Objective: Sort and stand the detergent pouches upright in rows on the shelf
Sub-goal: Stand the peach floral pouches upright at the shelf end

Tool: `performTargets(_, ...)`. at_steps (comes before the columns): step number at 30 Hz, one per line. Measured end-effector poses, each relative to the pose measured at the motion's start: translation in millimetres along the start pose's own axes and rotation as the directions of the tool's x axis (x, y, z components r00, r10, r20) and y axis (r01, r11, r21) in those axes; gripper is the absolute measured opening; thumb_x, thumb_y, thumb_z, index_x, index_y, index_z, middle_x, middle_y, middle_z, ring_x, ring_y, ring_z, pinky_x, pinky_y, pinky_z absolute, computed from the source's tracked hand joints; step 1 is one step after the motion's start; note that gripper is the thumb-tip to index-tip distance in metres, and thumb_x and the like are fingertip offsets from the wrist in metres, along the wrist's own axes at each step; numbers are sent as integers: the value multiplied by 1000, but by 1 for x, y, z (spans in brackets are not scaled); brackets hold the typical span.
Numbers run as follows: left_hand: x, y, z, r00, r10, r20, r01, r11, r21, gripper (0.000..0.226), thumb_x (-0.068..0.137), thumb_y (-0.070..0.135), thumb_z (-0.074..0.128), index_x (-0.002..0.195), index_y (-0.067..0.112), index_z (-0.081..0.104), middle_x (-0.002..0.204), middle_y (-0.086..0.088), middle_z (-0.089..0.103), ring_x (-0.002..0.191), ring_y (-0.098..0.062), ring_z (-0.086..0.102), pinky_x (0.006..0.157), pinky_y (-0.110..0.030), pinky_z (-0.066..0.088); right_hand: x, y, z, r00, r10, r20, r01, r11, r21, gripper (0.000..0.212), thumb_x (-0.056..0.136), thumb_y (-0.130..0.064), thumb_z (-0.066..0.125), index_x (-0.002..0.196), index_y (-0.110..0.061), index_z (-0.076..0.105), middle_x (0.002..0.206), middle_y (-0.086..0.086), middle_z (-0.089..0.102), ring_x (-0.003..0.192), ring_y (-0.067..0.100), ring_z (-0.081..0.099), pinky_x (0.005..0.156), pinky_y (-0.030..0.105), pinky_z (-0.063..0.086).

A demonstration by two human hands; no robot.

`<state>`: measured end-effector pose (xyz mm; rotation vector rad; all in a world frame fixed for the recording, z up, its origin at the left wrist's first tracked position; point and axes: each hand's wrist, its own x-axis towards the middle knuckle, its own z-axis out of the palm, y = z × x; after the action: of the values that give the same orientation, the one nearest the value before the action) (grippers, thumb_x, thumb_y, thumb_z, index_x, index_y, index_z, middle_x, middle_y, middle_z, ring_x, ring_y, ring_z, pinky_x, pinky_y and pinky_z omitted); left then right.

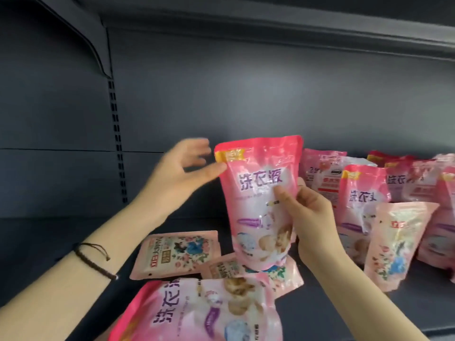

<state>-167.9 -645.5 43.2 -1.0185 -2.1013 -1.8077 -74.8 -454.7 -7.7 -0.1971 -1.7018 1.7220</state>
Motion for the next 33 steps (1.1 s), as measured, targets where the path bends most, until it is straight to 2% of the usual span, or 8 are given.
performTargets(5,5,-17,87,891,-255,375,338,925,-175,35,86,31,63,119,17,64,113,3,71,103,-13,68,90,-33,54,11,2,-49,985,-42,-170,35,999,-42,58,76,-41,75,76,9,46,72,20,57,60,35,52,59,52,49)
performTargets(11,19,-27,148,891,-301,340,372,913,-167,27,96,26,55,118,13,64,116,-1,70,106,-16,66,94,-34,53,25,20,-86,972,-52,-228,29,994,-106,39,89,-27,66,65,-14,38,61,10,42,57,24,43,55,40,41)
performTargets(16,12,-35,156,885,-368,285,406,910,-86,18,97,26,52,107,18,65,108,3,71,99,-13,68,84,-28,56,32,42,-91,985,75,-156,-89,993,-80,38,90,-22,64,65,-15,36,56,3,39,57,20,38,52,35,37)
performTargets(21,13,-39,137,902,-368,224,383,923,-26,23,97,26,52,108,11,65,106,-1,72,96,-16,70,80,-29,58,41,50,-78,993,101,-57,-107,987,-120,38,89,-29,64,83,5,48,85,32,61,75,48,61,75,61,54)
performTargets(24,12,-42,127,906,-365,215,375,927,-6,27,97,27,52,112,9,64,107,-2,72,96,-15,70,79,-28,58,45,51,-72,995,96,2,-95,982,-165,34,89,-30,63,92,3,54,94,28,64,90,48,62,75,61,53)
performTargets(27,12,-44,120,907,-355,228,358,933,29,29,98,27,50,112,7,64,108,-2,71,96,-15,70,80,-28,58,46,46,-72,999,1,36,8,969,-249,15,89,-14,63,99,-16,51,94,0,64,91,22,66,83,44,56)
performTargets(30,14,-41,115,908,-343,242,321,939,124,29,98,29,49,110,8,65,105,-1,71,93,-13,69,79,-29,58,38,30,-75,953,-289,92,303,900,-314,57,84,3,63,127,-23,37,121,-12,49,116,9,52,98,28,46)
performTargets(33,20,-33,103,904,-317,287,212,915,342,23,96,33,51,108,19,65,102,5,70,90,-8,68,79,-29,58,31,8,-81,751,-569,334,641,510,-573,54,79,4,67,128,-11,47,128,2,45,119,13,43,99,11,33)
